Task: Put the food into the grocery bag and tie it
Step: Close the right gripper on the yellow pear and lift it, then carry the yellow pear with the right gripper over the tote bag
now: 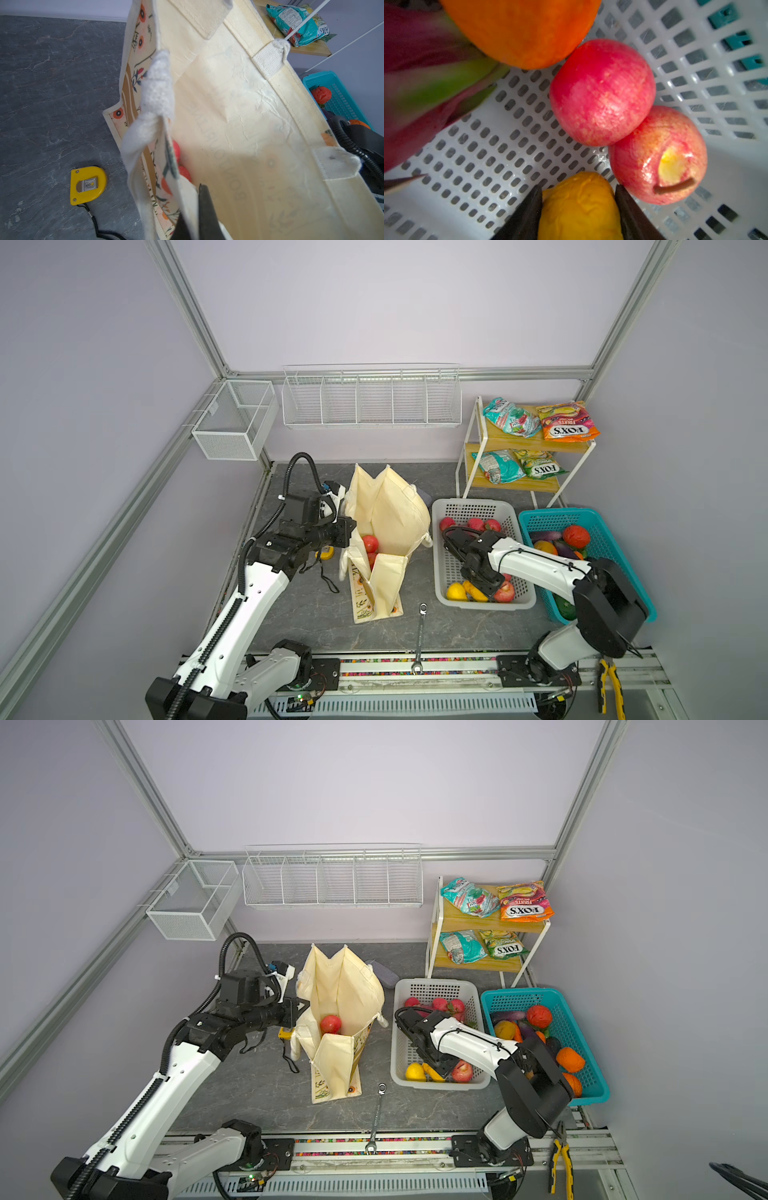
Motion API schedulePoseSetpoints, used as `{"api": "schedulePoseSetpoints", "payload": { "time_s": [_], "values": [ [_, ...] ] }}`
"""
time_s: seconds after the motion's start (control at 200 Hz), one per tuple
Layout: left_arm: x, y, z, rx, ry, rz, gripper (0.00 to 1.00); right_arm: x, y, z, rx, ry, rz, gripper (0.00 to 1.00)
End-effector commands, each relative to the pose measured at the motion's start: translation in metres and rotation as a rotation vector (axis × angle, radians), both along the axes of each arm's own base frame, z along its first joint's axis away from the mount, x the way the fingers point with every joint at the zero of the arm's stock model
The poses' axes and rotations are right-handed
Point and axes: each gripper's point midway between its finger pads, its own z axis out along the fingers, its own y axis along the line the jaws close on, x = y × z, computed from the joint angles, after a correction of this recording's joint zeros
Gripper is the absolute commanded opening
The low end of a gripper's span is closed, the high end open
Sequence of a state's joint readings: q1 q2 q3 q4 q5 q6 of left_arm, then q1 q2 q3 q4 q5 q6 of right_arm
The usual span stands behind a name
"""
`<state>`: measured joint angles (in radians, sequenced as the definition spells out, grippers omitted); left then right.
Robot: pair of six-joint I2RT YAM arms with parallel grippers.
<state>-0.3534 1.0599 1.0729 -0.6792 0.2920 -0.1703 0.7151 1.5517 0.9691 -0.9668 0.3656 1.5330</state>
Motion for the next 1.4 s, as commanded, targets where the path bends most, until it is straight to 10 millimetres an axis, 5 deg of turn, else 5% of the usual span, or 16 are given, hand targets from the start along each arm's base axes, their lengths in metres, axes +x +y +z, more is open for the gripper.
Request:
{"api": "schedulePoseSetpoints", "payload": {
  "time_s": [0.0, 0.13, 0.47, 0.715, 0.855, 1.075, 1.22, 1.395],
  "values": [
    [-0.002, 0.000, 0.005, 0.000, -0.035, -0.019, 0.00, 0.000, 0.006, 0.001, 0.047, -0.026, -0.016, 0.43],
    [-0.002, 0.000, 0.005, -0.001, -0.035, -0.019, 0.00, 0.003, 0.006, 0.011, 0.059, -0.057, -0.016, 0.34],
    [-0.002, 0.001, 0.006, -0.004, -0.035, -0.017, 0.00, 0.009, 0.003, 0.062, 0.100, -0.181, 0.006, 0.32],
    [-0.001, 0.001, 0.005, -0.004, -0.035, -0.018, 0.00, 0.019, -0.002, 0.115, 0.136, -0.343, 0.046, 0.33],
    [-0.001, 0.000, 0.005, -0.007, -0.031, -0.019, 0.00, 0.037, 0.009, 0.165, 0.192, -0.509, 0.119, 0.33],
    [-0.001, 0.001, 0.005, -0.006, -0.032, -0.017, 0.00, 0.068, 0.067, 0.252, 0.305, -0.771, 0.343, 0.34],
    [-0.001, 0.001, 0.005, -0.010, -0.031, -0.017, 0.00, 0.074, 0.135, 0.299, 0.385, -0.878, 0.560, 0.34],
    [-0.001, 0.001, 0.007, -0.016, -0.034, -0.018, 0.00, 0.071, 0.224, 0.316, 0.401, -0.905, 0.825, 0.35]
  ]
}}
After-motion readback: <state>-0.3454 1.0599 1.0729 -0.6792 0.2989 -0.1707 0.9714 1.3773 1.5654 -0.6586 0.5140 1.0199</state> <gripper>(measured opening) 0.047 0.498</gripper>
